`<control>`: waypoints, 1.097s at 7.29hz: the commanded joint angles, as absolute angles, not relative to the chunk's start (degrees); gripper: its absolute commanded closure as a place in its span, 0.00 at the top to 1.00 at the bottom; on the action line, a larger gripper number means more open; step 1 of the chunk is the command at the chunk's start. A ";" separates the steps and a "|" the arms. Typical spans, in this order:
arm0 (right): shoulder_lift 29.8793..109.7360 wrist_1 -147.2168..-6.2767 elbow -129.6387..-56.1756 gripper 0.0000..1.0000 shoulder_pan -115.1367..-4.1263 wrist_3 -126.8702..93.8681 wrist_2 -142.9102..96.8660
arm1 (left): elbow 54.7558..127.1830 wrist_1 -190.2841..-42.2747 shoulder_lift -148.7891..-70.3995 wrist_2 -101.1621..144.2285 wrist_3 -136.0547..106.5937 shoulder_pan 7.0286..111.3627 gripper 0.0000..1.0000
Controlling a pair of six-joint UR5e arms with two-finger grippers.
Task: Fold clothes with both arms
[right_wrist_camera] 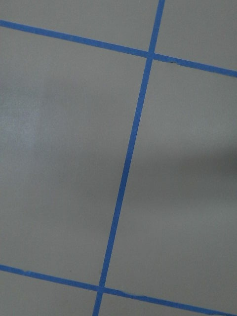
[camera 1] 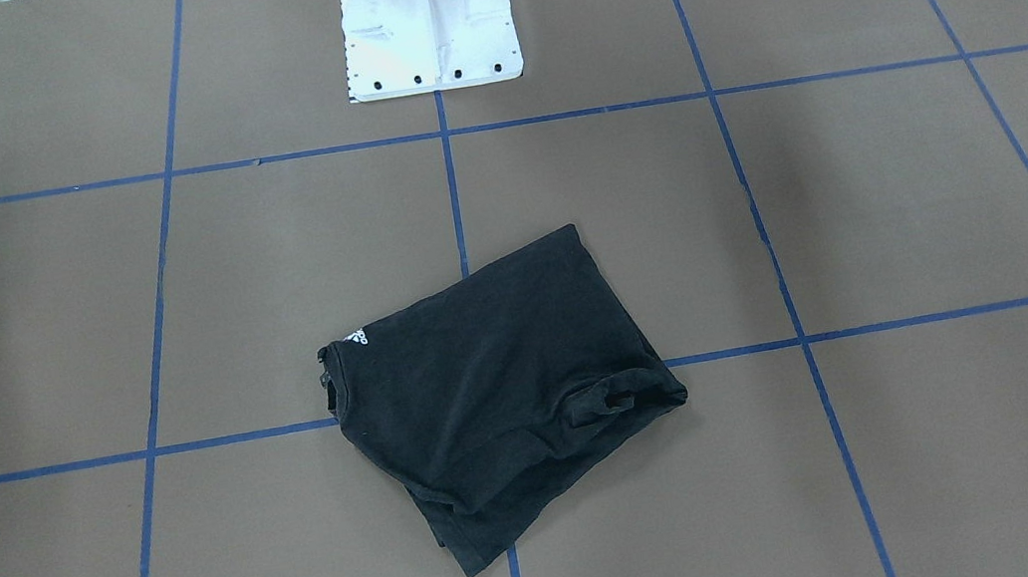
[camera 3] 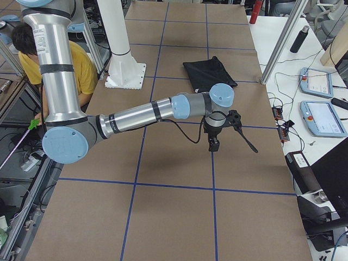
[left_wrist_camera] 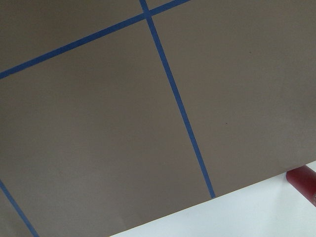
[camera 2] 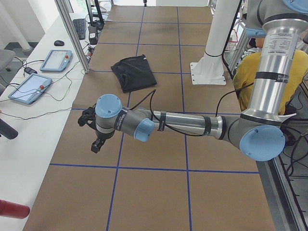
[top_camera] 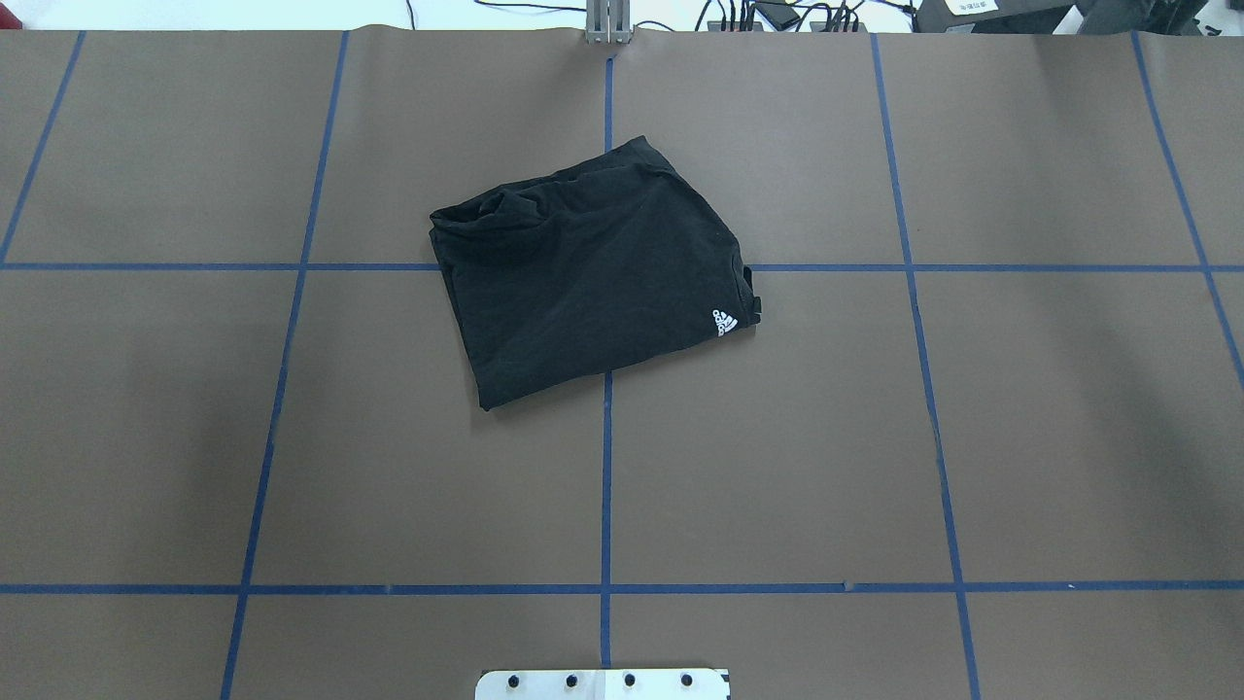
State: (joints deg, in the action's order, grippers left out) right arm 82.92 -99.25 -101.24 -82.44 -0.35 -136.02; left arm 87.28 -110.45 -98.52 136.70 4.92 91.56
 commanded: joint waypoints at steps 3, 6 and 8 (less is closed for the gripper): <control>84.11 -99.23 -101.34 1.00 -82.44 -0.26 -137.90 | 87.97 -110.39 -98.00 136.66 4.83 91.49 1.00; 84.02 -99.23 -101.60 1.00 -82.44 -0.26 -136.15 | 86.84 -110.39 -98.09 135.89 3.53 90.19 1.00; 84.02 -99.23 -101.78 1.00 -82.44 -0.26 -136.14 | 86.75 -110.30 -98.17 135.70 -4.36 88.95 1.00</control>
